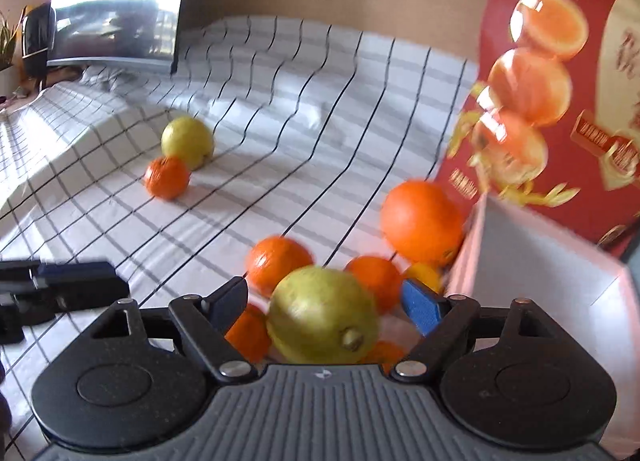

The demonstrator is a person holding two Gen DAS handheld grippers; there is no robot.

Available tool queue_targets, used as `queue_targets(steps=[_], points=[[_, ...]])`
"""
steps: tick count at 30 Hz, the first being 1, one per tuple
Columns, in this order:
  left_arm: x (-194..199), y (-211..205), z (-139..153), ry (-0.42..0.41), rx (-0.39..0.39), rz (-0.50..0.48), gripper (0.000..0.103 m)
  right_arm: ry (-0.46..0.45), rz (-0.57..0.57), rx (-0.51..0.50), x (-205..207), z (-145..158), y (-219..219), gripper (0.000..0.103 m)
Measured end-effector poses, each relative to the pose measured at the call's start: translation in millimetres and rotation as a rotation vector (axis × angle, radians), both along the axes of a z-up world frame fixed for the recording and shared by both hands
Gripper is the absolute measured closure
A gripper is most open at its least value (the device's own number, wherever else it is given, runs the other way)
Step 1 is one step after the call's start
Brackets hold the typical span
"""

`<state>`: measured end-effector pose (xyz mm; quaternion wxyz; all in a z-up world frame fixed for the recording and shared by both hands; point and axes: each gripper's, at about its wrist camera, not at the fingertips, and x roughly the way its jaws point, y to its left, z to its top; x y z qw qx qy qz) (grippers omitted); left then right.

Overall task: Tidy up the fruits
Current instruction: 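Reach the right gripper to the large green pomelo and close on it, then lift the pomelo with the right gripper while the left gripper grasps a small tangerine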

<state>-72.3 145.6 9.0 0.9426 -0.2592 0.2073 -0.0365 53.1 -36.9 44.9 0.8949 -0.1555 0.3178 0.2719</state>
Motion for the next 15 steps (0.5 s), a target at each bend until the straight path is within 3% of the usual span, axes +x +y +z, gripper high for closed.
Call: queue_targets(steps=[2, 3, 9, 15], points=[[-1.9, 1.2, 1.4, 0.000, -0.015, -0.005, 0.054, 0.002, -0.006, 0.027, -2.8, -3.4, -3.5, 0.032], [-2.5, 0.1, 2.4, 0.000, -0.013, -0.011, 0.054, 0.000, -0.016, 0.030, -6.8, -2.9, -5.4, 0.043], [-4.9, -12.5, 6.0, -0.003, 0.021, -0.056, 0.054, 0.003, 0.009, 0.044, -46.3, 6.2, -27.3, 0.044], [-4.2, -42.9, 8.6, 0.005, 0.095, -0.153, 0.054, 0.065, 0.009, 0.085, -91.8, -3.2, -73.4, 0.044]])
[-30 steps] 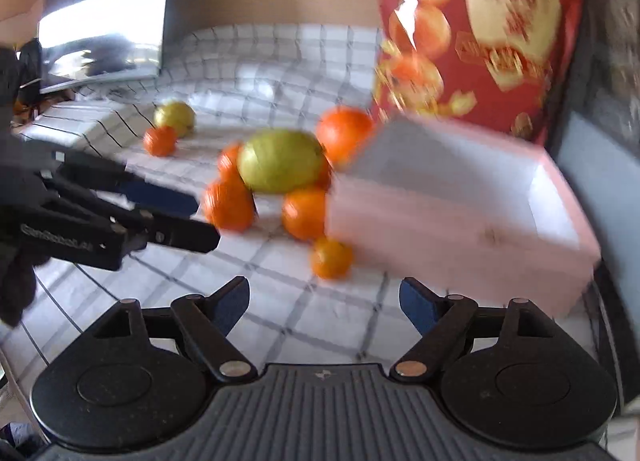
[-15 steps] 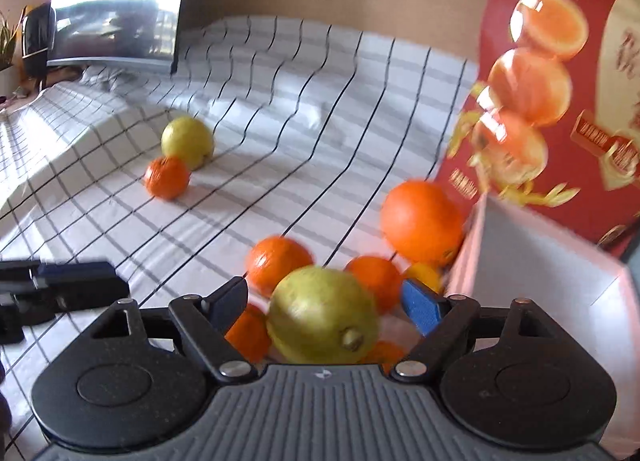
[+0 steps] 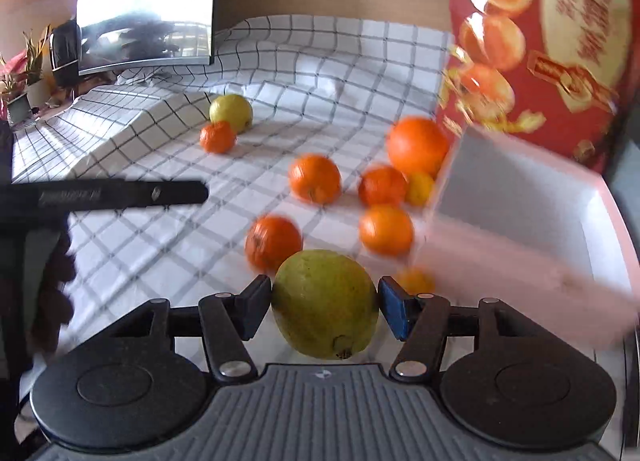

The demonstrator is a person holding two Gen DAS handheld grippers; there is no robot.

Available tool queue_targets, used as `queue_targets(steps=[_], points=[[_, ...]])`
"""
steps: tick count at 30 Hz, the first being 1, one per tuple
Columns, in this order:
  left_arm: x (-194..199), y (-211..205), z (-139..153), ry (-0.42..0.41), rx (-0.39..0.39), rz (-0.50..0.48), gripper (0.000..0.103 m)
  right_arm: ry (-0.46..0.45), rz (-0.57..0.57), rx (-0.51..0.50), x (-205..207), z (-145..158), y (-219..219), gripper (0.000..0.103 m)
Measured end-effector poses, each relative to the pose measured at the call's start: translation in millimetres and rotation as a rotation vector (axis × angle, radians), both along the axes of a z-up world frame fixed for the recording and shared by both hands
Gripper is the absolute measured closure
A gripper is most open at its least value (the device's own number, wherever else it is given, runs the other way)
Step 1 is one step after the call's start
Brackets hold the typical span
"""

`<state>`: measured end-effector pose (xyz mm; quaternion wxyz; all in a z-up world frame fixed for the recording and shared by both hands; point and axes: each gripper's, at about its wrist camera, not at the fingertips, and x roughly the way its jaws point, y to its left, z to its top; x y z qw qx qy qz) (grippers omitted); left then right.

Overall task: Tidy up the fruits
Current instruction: 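Lift the pomelo with the right gripper while the left gripper grasps a small tangerine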

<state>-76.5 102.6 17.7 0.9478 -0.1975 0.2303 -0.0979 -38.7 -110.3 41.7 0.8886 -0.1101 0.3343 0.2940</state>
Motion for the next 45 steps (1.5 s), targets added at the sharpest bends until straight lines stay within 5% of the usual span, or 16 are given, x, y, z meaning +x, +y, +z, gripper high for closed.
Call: queue_targets(steps=[9, 18, 23, 28, 45], points=[[7.4, -99.8, 8.8, -0.048, 0.270, -0.241, 0.053, -0.055, -0.162, 0.036, -13.9, -9.5, -81.0, 0.044], [55.9, -165.5, -7.8, 0.024, 0.462, -0.185, 0.053, -0.188, -0.278, 0.126, -27.9, -18.1, -117.6, 0.019], [76.2, -182.6, -16.6, 0.070, 0.575, -0.162, 0.052, -0.166, -0.286, 0.189, -26.7, -23.9, -129.6, 0.017], [79.5, -178.6, -19.8, 0.078, 0.550, -0.179, 0.070, -0.158, -0.280, 0.200, -26.3, -26.8, -130.7, 0.017], [0.0, -110.8, -12.1, 0.099, 0.333, -0.160, 0.071, -0.106, -0.213, 0.056, -33.0, -43.9, -99.3, 0.014]])
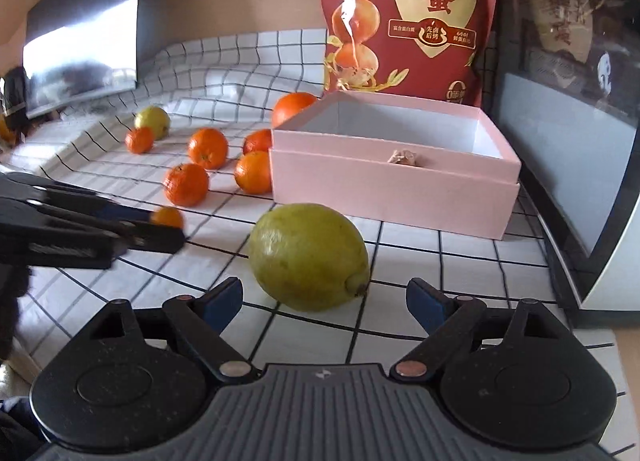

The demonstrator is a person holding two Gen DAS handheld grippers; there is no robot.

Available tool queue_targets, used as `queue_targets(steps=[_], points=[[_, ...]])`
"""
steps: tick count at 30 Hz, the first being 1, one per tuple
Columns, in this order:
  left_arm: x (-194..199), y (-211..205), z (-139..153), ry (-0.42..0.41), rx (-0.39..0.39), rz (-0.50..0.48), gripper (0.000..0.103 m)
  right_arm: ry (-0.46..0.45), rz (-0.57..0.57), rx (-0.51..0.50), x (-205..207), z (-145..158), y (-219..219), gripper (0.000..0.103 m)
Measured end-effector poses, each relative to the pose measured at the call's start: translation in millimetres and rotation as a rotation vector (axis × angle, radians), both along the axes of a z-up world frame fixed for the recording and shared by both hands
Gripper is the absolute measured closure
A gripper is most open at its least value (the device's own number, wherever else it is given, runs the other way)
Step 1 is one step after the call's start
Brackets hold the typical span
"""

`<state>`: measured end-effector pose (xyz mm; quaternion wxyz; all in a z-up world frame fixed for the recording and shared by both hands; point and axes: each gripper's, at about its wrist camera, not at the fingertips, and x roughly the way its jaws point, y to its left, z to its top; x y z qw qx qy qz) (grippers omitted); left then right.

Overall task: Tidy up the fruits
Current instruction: 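Lift the pomelo with the right gripper while the left gripper grasps a small tangerine, then lower the pomelo into the pink box and open the right gripper while left holds tangerine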

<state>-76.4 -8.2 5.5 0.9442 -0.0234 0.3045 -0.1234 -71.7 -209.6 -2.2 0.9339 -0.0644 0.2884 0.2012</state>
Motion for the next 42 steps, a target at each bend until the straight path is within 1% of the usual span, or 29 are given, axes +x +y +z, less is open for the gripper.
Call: queue_targets(steps=[2, 5, 6, 7, 10, 13, 18, 20, 22, 24, 28, 36, 40, 42], points=[[-0.2, 3.3, -0.9, 0.003, -0.025, 0.001, 0.071, 0.012, -0.012, 0.002, -0.3, 0.3, 0.5, 0.014], [-0.3, 2.0, -1.4, 0.000, -0.036, -0.013, 0.071, 0.091, 0.036, 0.065, 4.9, -0.4, 0.0, 0.014], [-0.1, 1.0, -1.4, -0.001, -0.034, -0.016, 0.071, 0.101, 0.040, 0.075, 6.9, -0.8, 1.0, 0.014], [-0.4, -0.6, -1.4, -0.002, -0.031, -0.018, 0.071, 0.100, 0.034, 0.068, 8.3, -1.4, 3.6, 0.014], [-1.7, -2.4, -2.0, -0.003, -0.030, -0.026, 0.071, 0.054, 0.012, 0.001, 10.6, -3.0, 14.4, 0.016], [-2.6, -4.4, -2.6, -0.003, -0.029, -0.033, 0.071, 0.024, 0.015, -0.013, 9.7, 0.3, 17.0, 0.017], [-4.3, -8.1, -2.5, -0.001, -0.036, -0.049, 0.071, -0.064, -0.016, -0.059, 5.3, 9.3, 13.9, 0.017], [-4.5, -8.4, -1.3, -0.004, -0.041, -0.049, 0.071, -0.078, 0.010, -0.059, 4.0, 12.7, 10.8, 0.017], [-5.2, -7.4, -0.3, -0.008, -0.047, -0.045, 0.071, -0.056, 0.040, -0.049, 6.1, 14.4, 8.5, 0.017], [-5.8, -5.2, 0.5, -0.011, -0.055, -0.039, 0.071, -0.017, 0.037, -0.036, 9.7, 14.3, 6.1, 0.017], [-5.2, -1.3, 1.3, -0.012, -0.062, -0.027, 0.071, 0.067, 0.071, 0.049, 10.2, 11.0, -0.4, 0.015], [-4.8, -1.0, 0.2, -0.003, -0.068, -0.024, 0.071, 0.055, 0.128, 0.085, -6.5, 17.3, -3.7, 0.015], [-5.1, -1.7, -0.4, -0.001, -0.067, -0.025, 0.071, 0.017, 0.087, 0.036, -4.0, 13.5, 2.2, 0.015], [-4.8, -2.0, -1.3, 0.001, -0.066, -0.025, 0.071, 0.020, 0.076, 0.018, 2.0, 7.7, 5.1, 0.016]])
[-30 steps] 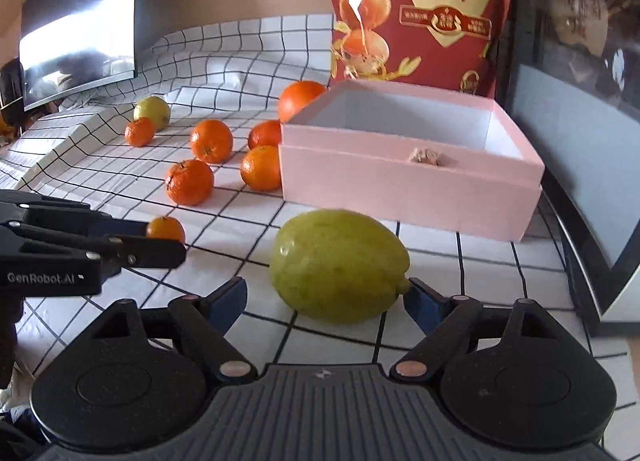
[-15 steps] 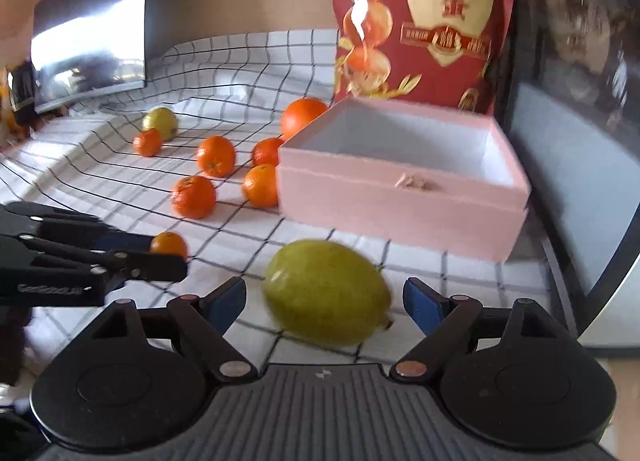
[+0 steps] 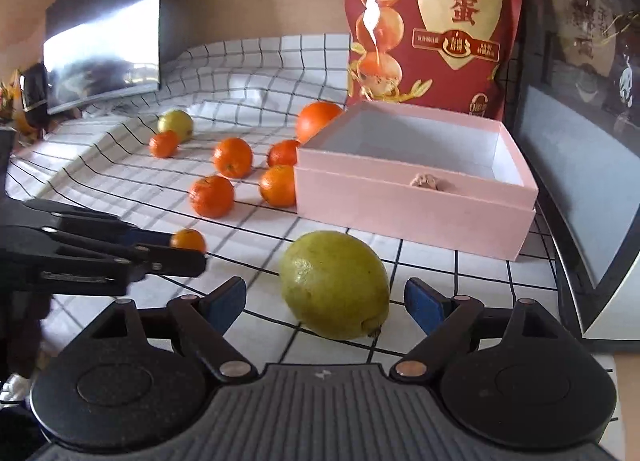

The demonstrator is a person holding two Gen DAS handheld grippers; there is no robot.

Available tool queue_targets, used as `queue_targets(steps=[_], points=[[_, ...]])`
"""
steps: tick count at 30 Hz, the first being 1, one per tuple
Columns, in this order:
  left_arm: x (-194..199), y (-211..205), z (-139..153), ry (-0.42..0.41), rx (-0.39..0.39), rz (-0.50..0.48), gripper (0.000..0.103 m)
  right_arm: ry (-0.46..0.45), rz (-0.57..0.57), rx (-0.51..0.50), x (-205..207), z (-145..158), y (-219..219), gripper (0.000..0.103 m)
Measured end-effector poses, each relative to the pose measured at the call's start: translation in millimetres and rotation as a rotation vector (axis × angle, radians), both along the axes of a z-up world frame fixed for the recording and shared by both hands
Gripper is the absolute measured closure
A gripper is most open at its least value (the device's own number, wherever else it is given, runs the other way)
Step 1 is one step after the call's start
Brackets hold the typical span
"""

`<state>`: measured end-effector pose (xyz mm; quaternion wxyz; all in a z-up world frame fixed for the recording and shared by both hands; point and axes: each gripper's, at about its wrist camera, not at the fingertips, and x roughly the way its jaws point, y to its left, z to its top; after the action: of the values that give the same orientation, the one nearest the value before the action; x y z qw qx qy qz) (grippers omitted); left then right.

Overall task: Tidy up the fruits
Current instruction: 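Lower the pomelo into the pink box and open the right gripper while left holds tangerine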

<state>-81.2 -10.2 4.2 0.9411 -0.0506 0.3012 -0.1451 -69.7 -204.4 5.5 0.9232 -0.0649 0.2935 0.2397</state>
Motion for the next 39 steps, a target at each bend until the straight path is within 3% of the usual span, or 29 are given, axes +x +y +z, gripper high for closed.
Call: queue_targets(steps=[5, 9, 15, 20, 23, 27, 30, 32, 35, 39], points=[[1.3, -0.9, -2.0, 0.005, 0.004, -0.002, 0.071, 0.019, -0.003, -0.008, 13.2, -9.5, 5.8, 0.020], [3.1, -1.8, -2.7, 0.007, 0.011, -0.003, 0.071, -0.014, -0.009, -0.039, 13.9, -5.6, 8.7, 0.039], [10.6, -2.2, -1.1, 0.009, 0.024, -0.008, 0.071, -0.025, 0.016, -0.094, 11.3, -5.1, 14.5, 0.039], [29.3, 0.6, 27.5, -0.046, 0.026, -0.046, 0.071, 0.044, -0.018, 0.024, 28.2, 8.4, 5.1, 0.039], [68.4, -1.5, 56.7, -0.087, 0.020, -0.049, 0.071, -0.024, -0.047, 0.063, 39.9, 46.1, 2.9, 0.039], [150.5, -21.1, 78.4, -0.046, -0.024, -0.046, 0.071, -0.112, -0.143, 0.036, 89.7, 114.5, 11.7, 0.039], [205.5, -44.8, 72.2, -0.003, 0.040, -0.080, 0.069, -0.085, -0.224, -0.028, 151.4, 141.6, 20.3, 0.039], [218.3, -48.7, 68.7, 0.003, 0.077, -0.030, 0.070, -0.030, -0.299, -0.077, 192.6, 143.7, 24.4, 0.039], [209.1, -34.7, 73.1, -0.031, -0.002, -0.020, 0.069, 0.062, -0.363, -0.101, 226.8, 129.1, 20.6, 0.039], [178.5, -0.5, 73.2, -0.077, -0.059, 0.018, 0.069, 0.159, -0.362, -0.079, 244.2, 93.7, 15.3, 0.039]])
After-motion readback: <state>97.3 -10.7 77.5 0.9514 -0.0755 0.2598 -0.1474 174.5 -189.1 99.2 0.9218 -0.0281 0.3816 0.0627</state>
